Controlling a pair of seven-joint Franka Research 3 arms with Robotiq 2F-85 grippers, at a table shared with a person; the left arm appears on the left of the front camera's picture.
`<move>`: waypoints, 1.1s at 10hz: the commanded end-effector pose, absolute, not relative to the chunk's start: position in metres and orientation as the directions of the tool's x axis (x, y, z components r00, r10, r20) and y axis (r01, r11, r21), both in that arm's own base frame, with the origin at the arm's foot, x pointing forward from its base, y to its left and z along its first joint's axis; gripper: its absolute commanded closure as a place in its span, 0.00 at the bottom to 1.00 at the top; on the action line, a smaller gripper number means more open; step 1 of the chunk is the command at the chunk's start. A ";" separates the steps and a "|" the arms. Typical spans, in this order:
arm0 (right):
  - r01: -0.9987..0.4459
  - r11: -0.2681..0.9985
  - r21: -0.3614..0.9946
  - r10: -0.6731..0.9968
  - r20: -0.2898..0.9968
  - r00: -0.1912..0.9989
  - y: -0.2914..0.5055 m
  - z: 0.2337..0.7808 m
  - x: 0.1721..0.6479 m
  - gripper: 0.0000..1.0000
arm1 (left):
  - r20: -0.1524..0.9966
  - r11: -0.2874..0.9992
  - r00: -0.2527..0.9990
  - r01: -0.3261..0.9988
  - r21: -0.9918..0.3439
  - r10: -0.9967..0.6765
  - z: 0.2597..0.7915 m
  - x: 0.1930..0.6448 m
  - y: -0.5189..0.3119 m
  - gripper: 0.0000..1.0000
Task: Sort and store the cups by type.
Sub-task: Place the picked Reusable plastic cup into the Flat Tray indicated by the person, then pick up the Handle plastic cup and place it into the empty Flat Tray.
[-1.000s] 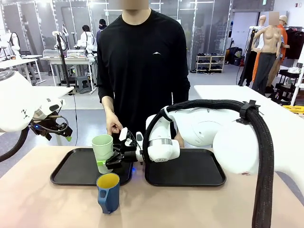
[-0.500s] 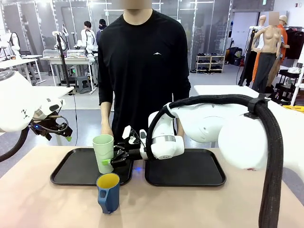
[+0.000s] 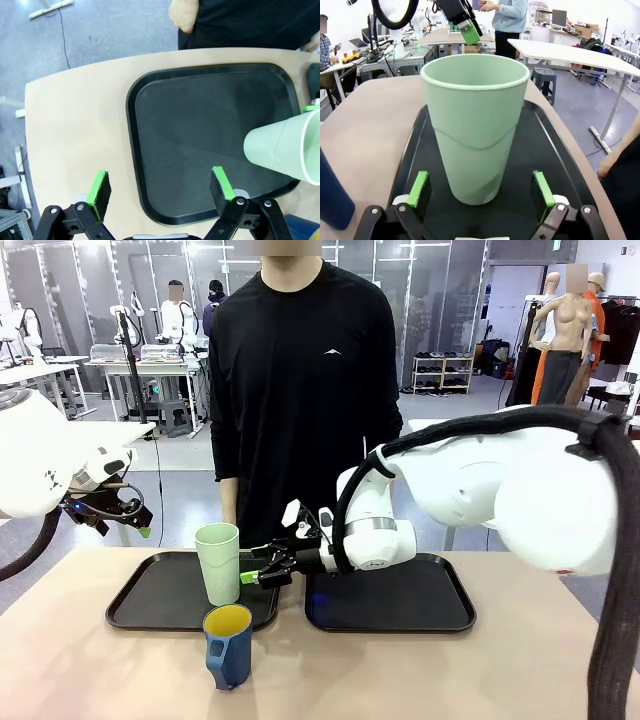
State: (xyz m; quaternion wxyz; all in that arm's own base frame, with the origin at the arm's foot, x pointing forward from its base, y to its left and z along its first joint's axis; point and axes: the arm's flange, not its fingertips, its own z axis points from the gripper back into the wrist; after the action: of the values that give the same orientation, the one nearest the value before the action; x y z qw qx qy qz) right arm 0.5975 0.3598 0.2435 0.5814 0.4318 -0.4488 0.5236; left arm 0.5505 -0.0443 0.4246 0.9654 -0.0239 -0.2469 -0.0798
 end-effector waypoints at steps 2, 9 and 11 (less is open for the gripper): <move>-0.996 0.079 0.032 0.221 0.974 0.049 0.360 0.244 0.598 0.00 | 0.477 0.986 0.868 0.165 -0.011 -0.140 0.427 0.550 -0.043 0.00; -0.996 0.079 0.032 0.221 0.974 0.049 0.360 0.244 0.598 0.00 | 0.477 0.986 0.868 0.165 -0.011 -0.140 0.427 0.550 -0.043 0.00; -0.996 0.079 0.032 0.221 0.974 0.049 0.360 0.244 0.598 0.00 | 0.477 0.986 0.868 0.165 -0.011 -0.140 0.427 0.550 -0.043 0.00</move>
State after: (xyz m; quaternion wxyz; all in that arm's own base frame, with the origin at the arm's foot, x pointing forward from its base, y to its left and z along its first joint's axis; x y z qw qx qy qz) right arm 0.5968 0.3569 0.2445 0.5830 0.4319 -0.4454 0.5247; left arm 0.5505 -0.0443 0.4246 0.9654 -0.0239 -0.2469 -0.0798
